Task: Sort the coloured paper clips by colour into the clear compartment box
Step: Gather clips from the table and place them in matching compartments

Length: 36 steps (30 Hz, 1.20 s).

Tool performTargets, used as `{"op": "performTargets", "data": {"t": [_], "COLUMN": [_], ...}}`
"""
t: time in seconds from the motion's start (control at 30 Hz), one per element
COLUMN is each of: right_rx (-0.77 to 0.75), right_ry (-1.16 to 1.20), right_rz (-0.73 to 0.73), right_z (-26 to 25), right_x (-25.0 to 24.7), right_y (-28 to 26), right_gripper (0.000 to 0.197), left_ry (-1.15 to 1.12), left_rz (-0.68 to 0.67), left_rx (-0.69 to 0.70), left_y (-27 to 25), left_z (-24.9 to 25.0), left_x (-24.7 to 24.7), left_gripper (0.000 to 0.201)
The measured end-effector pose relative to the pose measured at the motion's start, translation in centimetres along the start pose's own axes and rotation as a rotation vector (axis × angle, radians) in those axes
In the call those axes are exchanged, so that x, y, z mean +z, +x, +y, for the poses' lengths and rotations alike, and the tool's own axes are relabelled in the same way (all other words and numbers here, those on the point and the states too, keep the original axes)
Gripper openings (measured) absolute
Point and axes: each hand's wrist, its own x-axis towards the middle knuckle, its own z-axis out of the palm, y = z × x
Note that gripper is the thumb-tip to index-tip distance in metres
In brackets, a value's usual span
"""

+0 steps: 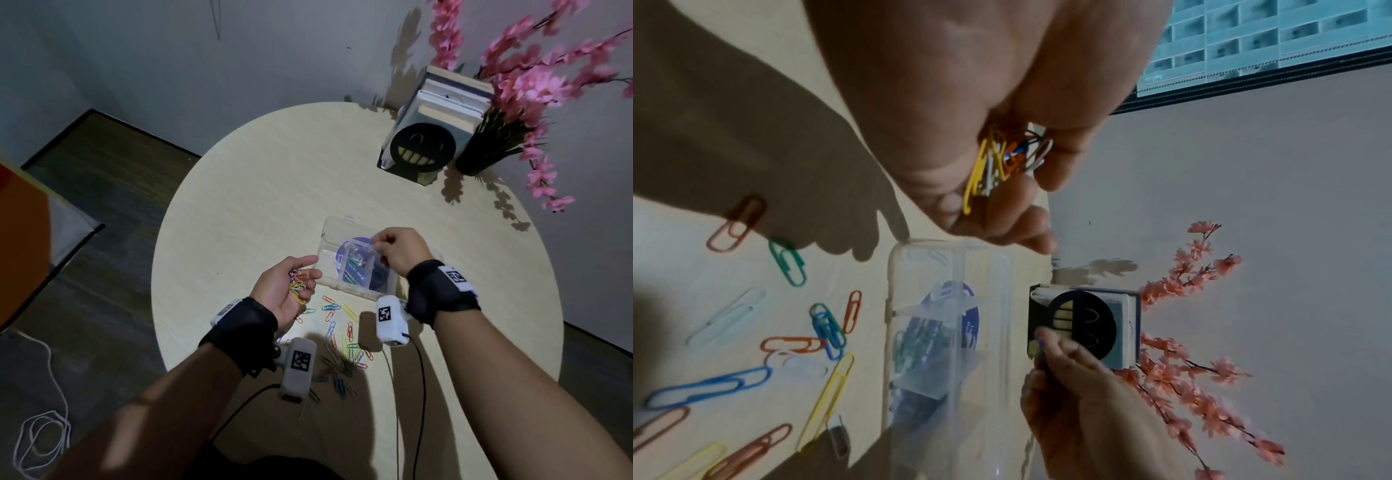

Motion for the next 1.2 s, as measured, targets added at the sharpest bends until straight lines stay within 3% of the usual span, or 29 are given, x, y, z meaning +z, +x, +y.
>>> {"op": "performTargets", "data": {"t": [0.13, 0.23, 0.37, 0.43, 0.57, 0.67, 0.77, 0.87, 1.0, 1.1, 1.2], "right_rx": [0.091, 0.156, 0.165, 0.138, 0.134, 0.086, 0.063, 0.026, -0.252, -0.366, -0.315], "right_ry": [0.077, 0.072, 0.012, -0.075, -0.194, -0.403, -0.439, -0.297, -0.047, -0.062, -0.178], "right_rz": [0.106, 0.09, 0.126, 0.087, -0.082, -0.033, -0.026, 0.09, 0.286, 0.137, -0.005], "right_z": [2.4, 3.7, 3.7, 3.3, 3.5, 3.8, 4.2, 4.4, 1.5, -1.3, -2.8], "right_x": [-1.2, -0.1, 1.0, 1.1, 1.9, 3.0, 3.7, 3.6, 1.9, 1.9, 2.7], "right_y": [-1.7, -2.4, -3.1, -4.1, -7.2, -7.6, -8.6, -9.6, -12.3, -14.6, -15.7], "right_gripper": [0.017, 0.025, 0.016, 0.006, 0.009, 0.018, 0.025, 0.028, 0.017, 0.018, 0.021], "left_ry": [-0.043, -0.112, -0.126, -0.13, -0.143, -0.145, -0.128, -0.127, -0.158, -0.171, -0.119], "left_rz": [-0.085, -0.145, -0.177, -0.18, -0.167, -0.138, -0.146, -0.173, -0.217, -0.243, -0.248], "left_rx": [-0.057, -0.09, -0.091, -0.09, -0.073, -0.06, -0.062, -0.065, -0.072, -0.09, -0.092], "left_y": [-0.3, -0.7, -1.4, -1.7, -2.2, -2.2, -2.8, -3.3, -3.8, -4.4, -5.0], "left_z": [-0.2, -0.7, -1.3, -1.2, -0.8, -0.4, -0.6, -1.0, -1.6, -2.4, -3.0], "left_x": [1.4, 2.3, 2.8, 2.7, 2.3, 2.1, 2.1, 2.1, 2.4, 2.9, 3.1], "left_gripper": [0.029, 0.034, 0.039, 0.04, 0.039, 0.038, 0.038, 0.038, 0.039, 0.041, 0.041]}}
